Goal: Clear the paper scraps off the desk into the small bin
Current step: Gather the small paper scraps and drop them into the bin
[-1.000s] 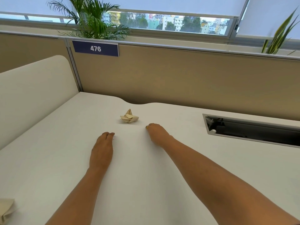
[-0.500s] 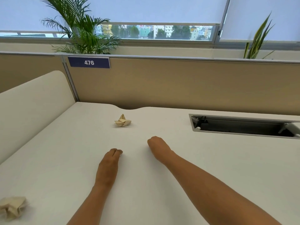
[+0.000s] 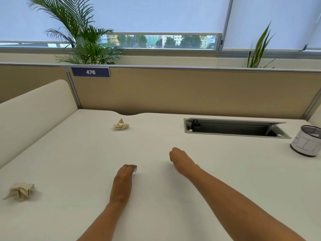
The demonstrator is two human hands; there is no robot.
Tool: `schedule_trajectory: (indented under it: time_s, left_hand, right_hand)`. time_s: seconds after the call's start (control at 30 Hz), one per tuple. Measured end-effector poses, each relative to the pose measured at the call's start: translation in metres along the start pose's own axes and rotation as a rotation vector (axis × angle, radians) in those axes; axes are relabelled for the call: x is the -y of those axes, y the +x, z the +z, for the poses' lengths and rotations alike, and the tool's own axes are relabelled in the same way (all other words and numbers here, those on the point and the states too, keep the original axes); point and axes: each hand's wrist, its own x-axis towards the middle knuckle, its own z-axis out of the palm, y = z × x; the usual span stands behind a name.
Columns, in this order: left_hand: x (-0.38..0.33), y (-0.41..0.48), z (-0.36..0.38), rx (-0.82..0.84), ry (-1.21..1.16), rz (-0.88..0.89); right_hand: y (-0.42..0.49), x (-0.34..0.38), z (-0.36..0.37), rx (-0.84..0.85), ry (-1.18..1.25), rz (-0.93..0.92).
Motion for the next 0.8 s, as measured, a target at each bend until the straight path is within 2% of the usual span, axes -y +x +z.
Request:
schedule_trajectory:
  time_s: [0.13, 0.23, 0.4, 0.47, 0.6, 0.8]
  left_hand:
    - [-0.031, -0.011, 0.014, 0.014, -0.035, -0.004]
    - [-0.065, -0.007, 0.025, 0.000, -0.108, 0.007]
    - [-0.137, -0.009, 0.061, 0.022, -0.217, 0.080]
    - [-0.164, -0.010, 0.081, 0.060, -0.227, 0.118]
    - [-0.215, -0.014, 0.126, 0.184, -0.317, 0.167]
    - [-0.289, -0.016, 0.183, 0.243, -0.390, 0.231]
  right_hand:
    - [-0.026, -0.029, -0.017, -0.046, -0.074, -0.048]
    - [-0.045, -0.059, -0.035, -0.082, -0.079, -0.004]
    - [-0.072, -0.123, -0.066, 0.040, -0.089, 0.130]
    - [-0.085, -0.151, -0.078, 0.059, -0.111, 0.174]
    - [-0.107, -0.205, -0.101, -0.011, -0.144, 0.224]
    - [-0.131, -0.284, -0.135, -0.057, -0.104, 0.293]
